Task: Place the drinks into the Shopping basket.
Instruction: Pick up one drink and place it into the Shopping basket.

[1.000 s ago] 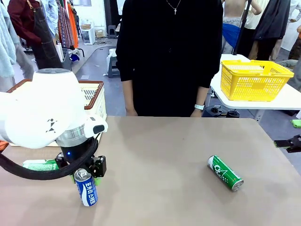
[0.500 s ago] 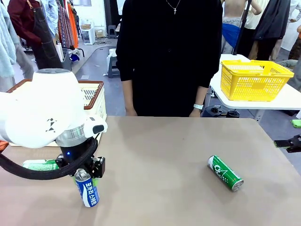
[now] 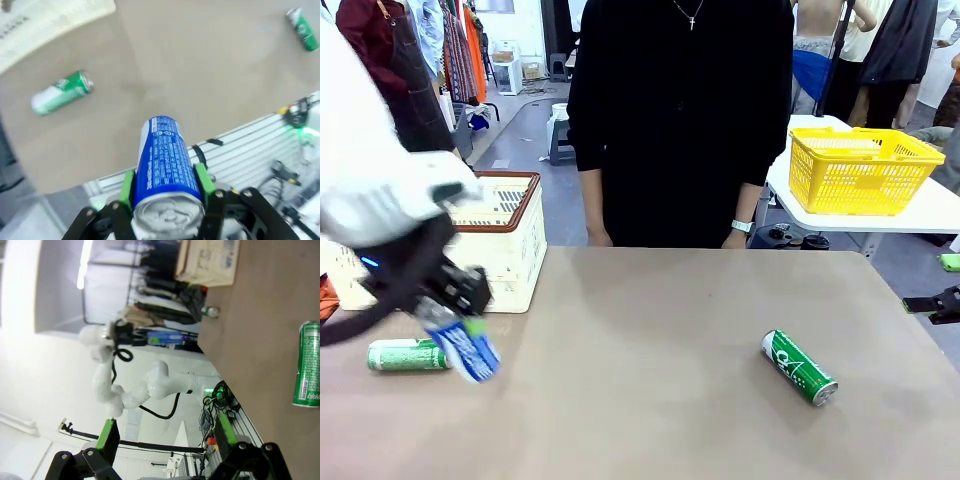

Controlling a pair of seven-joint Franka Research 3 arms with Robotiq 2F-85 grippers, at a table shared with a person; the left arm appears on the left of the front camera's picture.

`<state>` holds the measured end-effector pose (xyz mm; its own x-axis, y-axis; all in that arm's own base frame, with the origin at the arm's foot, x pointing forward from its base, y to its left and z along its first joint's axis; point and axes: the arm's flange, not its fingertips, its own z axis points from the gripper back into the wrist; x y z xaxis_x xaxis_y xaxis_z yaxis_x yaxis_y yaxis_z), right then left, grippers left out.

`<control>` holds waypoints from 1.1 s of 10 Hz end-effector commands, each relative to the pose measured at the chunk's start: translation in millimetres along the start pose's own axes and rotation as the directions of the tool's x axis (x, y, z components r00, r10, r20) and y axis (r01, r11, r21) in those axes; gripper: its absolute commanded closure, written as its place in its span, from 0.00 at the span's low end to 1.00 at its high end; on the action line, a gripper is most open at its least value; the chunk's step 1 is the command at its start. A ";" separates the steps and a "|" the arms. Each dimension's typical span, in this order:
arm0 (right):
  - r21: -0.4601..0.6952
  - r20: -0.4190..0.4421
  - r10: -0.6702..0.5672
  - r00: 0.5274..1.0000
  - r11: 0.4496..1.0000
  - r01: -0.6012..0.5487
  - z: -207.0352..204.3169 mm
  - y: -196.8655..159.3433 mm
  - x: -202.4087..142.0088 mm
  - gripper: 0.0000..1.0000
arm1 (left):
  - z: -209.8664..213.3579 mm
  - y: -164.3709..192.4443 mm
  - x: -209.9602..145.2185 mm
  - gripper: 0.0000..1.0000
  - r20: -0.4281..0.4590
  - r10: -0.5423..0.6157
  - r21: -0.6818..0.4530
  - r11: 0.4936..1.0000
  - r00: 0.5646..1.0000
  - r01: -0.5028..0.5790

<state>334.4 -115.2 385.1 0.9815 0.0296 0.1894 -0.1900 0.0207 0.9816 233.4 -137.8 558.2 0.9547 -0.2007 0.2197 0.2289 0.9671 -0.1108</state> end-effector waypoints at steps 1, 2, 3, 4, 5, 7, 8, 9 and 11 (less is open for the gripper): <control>-0.002 -0.009 -0.018 1.000 1.000 0.018 0.6 5.8 0.8 0.00 | 43.1 22.8 21.3 1.00 0.009 -0.102 -0.015 0.995 0.995 0.102; -0.002 -0.009 -0.018 1.000 1.000 0.018 0.6 5.8 0.8 0.00 | 47.8 32.0 20.4 1.00 0.010 -0.123 -0.010 0.992 0.992 0.123; -0.002 -0.009 -0.018 1.000 1.000 0.018 0.6 5.8 0.8 0.00 | 47.0 35.2 13.2 1.00 0.065 -0.062 -0.032 0.997 0.996 0.064; -0.002 -0.009 -0.018 1.000 1.000 0.018 0.6 5.8 0.8 0.00 | 60.1 25.5 0.9 1.00 0.037 -0.073 -0.012 0.997 0.997 0.073; -0.002 -0.009 -0.018 1.000 1.000 0.018 0.6 5.8 0.8 0.00 | 60.1 25.5 0.9 1.00 0.037 -0.073 -0.012 0.997 0.997 0.073; -0.002 -0.009 -0.018 1.000 1.000 0.018 0.6 5.8 0.8 0.00 | 60.1 25.5 0.9 1.00 0.037 -0.073 -0.012 0.997 0.997 0.073; -0.002 -0.009 -0.018 1.000 1.000 0.018 0.6 5.8 0.8 0.00 | 57.9 28.7 5.1 1.00 0.027 -0.078 -0.003 0.997 0.997 0.078; -0.002 -0.009 -0.018 1.000 1.000 0.018 0.6 5.8 0.8 0.00 | 76.3 46.1 33.1 1.00 0.048 0.027 0.006 1.000 0.998 -0.027; -0.002 -0.009 -0.018 1.000 1.000 0.018 0.6 5.8 0.8 0.00 | 109.7 75.2 103.9 1.00 0.090 0.100 0.019 0.995 0.991 -0.102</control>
<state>334.4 -115.3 385.2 0.9814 0.0294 0.1896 -0.1902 0.0208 0.9815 289.2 -70.4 646.4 0.9520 -0.1331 0.2756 0.1711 0.9781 -0.1186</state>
